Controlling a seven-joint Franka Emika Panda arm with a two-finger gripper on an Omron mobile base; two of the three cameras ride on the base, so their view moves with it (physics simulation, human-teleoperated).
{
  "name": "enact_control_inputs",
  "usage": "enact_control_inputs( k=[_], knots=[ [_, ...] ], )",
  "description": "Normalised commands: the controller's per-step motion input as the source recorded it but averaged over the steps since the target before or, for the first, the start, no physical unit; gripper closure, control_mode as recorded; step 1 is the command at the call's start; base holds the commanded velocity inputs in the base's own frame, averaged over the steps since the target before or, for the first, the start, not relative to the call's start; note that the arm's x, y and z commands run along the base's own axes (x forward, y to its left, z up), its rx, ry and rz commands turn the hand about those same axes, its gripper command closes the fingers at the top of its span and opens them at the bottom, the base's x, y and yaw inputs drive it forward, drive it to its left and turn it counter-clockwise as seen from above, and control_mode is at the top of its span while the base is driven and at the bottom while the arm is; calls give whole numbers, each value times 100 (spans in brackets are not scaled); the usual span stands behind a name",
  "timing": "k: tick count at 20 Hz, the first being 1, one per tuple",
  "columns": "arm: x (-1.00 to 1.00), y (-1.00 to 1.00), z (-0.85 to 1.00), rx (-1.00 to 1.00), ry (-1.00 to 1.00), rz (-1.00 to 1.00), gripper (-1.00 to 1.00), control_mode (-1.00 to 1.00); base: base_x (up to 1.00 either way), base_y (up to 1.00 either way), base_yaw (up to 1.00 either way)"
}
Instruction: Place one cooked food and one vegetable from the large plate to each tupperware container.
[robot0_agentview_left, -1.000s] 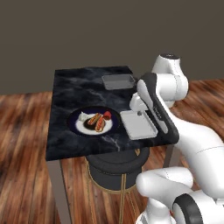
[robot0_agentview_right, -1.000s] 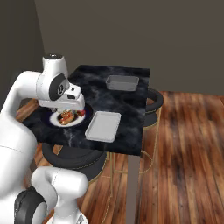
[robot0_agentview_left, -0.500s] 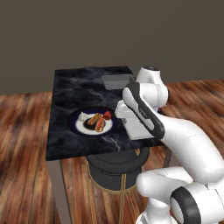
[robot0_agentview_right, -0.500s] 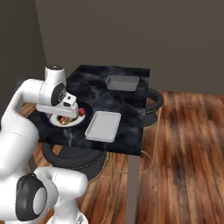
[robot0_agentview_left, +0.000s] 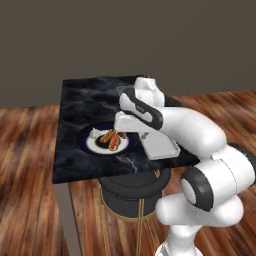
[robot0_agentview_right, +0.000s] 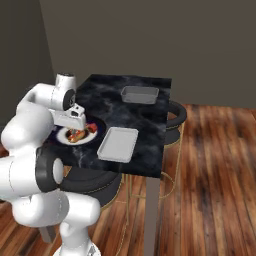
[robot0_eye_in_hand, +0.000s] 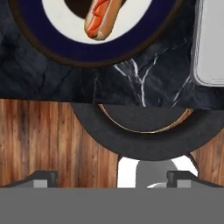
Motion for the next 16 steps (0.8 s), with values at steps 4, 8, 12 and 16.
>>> enact_control_inputs(
  k=[4,8,12,16],
  knots=[
    [54,33,-47,0,12,0,-100,-100,0,0,0],
    [51,22,-44,0,11,0,-100,-100,0,0,0],
    [60,42,-35,-1,13,-6,-100,-100,0,0,0],
    [41,5,-40,-1,4,-6,-100,-100,0,0,0]
  ],
)
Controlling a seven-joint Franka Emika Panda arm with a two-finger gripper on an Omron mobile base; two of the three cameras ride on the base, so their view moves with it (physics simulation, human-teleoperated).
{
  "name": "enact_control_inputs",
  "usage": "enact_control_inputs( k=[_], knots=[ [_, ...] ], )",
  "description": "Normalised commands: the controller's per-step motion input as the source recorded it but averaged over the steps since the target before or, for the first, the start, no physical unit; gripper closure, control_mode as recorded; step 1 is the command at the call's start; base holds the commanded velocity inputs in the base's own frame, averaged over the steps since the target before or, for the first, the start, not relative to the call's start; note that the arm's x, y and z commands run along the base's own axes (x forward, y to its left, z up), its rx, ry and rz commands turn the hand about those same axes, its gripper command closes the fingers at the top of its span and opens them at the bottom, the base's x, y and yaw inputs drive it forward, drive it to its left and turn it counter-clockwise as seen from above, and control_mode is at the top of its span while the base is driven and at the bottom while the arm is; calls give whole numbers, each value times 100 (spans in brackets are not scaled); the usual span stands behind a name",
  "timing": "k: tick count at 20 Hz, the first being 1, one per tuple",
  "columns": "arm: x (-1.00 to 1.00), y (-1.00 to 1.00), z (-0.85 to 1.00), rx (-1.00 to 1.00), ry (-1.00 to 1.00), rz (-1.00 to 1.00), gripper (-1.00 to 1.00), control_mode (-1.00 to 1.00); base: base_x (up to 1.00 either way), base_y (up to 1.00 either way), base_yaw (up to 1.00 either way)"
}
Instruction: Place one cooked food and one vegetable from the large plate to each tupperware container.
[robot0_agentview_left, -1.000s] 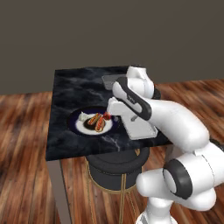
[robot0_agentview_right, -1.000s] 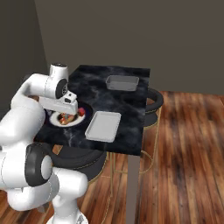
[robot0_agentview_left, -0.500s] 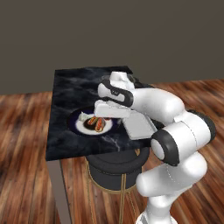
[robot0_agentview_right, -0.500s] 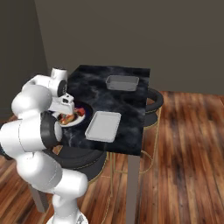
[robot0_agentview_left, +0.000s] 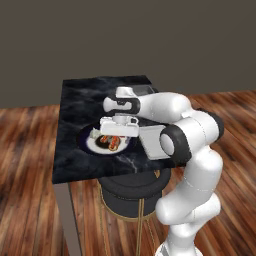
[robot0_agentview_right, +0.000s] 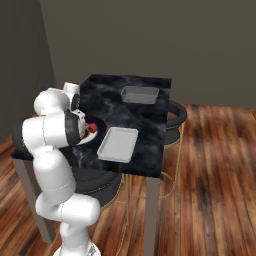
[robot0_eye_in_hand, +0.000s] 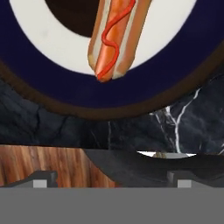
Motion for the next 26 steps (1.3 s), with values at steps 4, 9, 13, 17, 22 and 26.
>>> enact_control_inputs(
  k=[4,9,13,17,22,26],
  knots=[
    [29,0,-35,-1,1,-3,-100,-100,0,0,0],
    [25,0,-35,-5,1,-2,-100,-100,0,0,0],
    [33,4,-39,-7,0,-7,-100,-100,0,0,0],
    [38,6,-26,-4,0,-13,-100,-100,0,0,0],
    [42,11,-18,0,0,-17,-100,-100,0,0,0],
    [37,8,-32,-2,0,-15,-100,-100,0,0,0]
  ],
)
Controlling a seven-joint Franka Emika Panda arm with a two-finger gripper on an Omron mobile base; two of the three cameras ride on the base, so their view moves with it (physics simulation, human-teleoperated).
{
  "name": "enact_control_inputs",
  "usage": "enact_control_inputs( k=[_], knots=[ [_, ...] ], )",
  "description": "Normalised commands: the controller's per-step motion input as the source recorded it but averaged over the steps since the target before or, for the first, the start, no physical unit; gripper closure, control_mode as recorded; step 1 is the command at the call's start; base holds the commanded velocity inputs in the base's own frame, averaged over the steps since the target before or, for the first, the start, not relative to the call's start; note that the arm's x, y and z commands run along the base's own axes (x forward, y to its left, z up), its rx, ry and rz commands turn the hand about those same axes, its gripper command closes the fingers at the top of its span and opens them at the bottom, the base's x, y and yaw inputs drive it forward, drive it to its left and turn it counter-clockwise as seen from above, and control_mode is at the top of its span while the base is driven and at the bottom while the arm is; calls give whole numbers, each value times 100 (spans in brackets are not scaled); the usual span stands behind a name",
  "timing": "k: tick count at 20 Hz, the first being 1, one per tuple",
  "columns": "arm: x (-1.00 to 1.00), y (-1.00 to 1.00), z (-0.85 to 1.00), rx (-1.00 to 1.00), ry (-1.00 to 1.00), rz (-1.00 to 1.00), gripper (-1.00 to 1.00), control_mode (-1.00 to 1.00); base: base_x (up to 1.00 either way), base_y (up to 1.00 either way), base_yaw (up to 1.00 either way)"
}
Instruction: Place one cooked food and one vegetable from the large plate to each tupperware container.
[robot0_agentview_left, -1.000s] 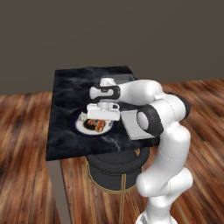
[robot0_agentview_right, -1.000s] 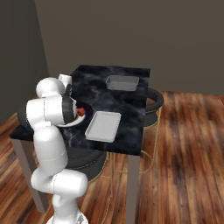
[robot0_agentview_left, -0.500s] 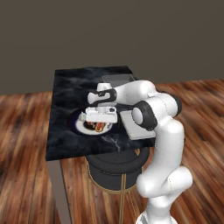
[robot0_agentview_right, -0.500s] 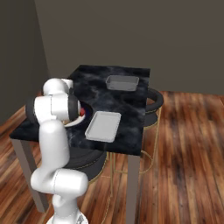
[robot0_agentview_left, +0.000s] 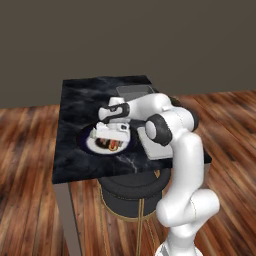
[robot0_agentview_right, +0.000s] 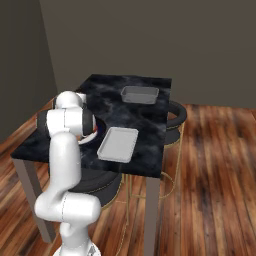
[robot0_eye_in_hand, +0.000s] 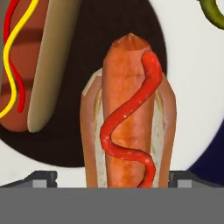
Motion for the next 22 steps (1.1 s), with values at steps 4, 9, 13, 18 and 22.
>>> enact_control_inputs(
  k=[4,9,13,18,22],
  knots=[
    [2,0,-37,-1,3,-6,-100,-100,0,0,0],
    [0,0,-33,0,4,-2,100,-100,0,0,0],
    [-3,-1,-15,0,0,0,100,-100,0,0,0],
    [-38,-15,-4,1,-2,0,100,-100,0,0,0],
    [-80,-34,74,3,-13,0,100,-100,0,0,0]
  ],
)
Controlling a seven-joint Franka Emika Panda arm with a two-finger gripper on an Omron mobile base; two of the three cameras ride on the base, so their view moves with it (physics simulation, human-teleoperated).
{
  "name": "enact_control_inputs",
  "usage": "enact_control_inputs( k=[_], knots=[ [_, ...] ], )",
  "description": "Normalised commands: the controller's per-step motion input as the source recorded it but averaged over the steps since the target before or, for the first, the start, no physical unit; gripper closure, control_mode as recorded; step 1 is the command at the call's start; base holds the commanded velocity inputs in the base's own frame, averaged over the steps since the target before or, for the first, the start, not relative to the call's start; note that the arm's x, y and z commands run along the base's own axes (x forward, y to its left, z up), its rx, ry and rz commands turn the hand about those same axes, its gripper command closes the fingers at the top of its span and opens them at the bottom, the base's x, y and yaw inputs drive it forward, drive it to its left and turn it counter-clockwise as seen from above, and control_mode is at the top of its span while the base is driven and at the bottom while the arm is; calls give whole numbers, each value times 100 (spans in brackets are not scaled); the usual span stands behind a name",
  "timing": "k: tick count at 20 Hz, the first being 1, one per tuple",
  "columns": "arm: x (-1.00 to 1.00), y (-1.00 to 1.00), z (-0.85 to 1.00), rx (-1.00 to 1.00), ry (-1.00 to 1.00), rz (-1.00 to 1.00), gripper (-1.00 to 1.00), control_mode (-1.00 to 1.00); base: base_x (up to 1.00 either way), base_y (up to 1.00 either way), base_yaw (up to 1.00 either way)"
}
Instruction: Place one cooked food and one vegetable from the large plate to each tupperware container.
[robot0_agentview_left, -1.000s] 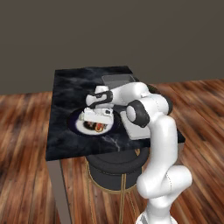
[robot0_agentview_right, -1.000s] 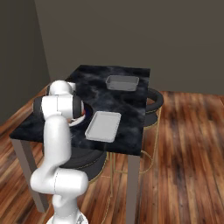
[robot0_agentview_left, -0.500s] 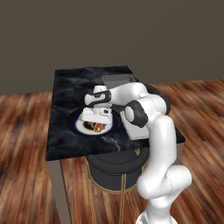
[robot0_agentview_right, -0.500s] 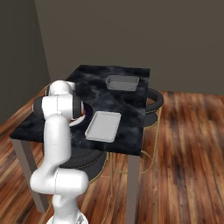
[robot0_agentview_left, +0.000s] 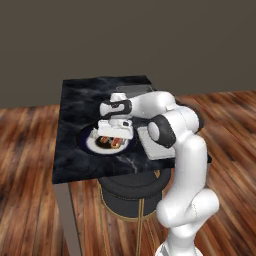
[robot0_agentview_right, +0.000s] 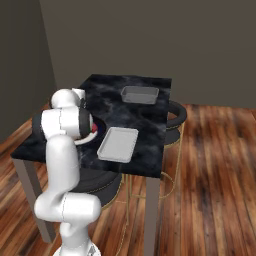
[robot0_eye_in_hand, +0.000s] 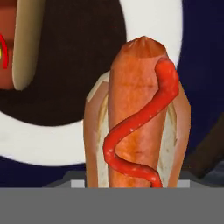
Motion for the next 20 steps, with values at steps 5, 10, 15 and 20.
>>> enact_control_inputs(
  k=[5,10,15,20],
  knots=[
    [-50,-46,98,1,-7,10,100,-100,0,0,0],
    [-38,-95,43,0,-4,13,100,-100,0,0,0],
    [0,-99,4,0,-2,15,100,-100,0,0,0],
    [11,-93,0,1,0,16,100,-100,0,0,0]
  ],
)
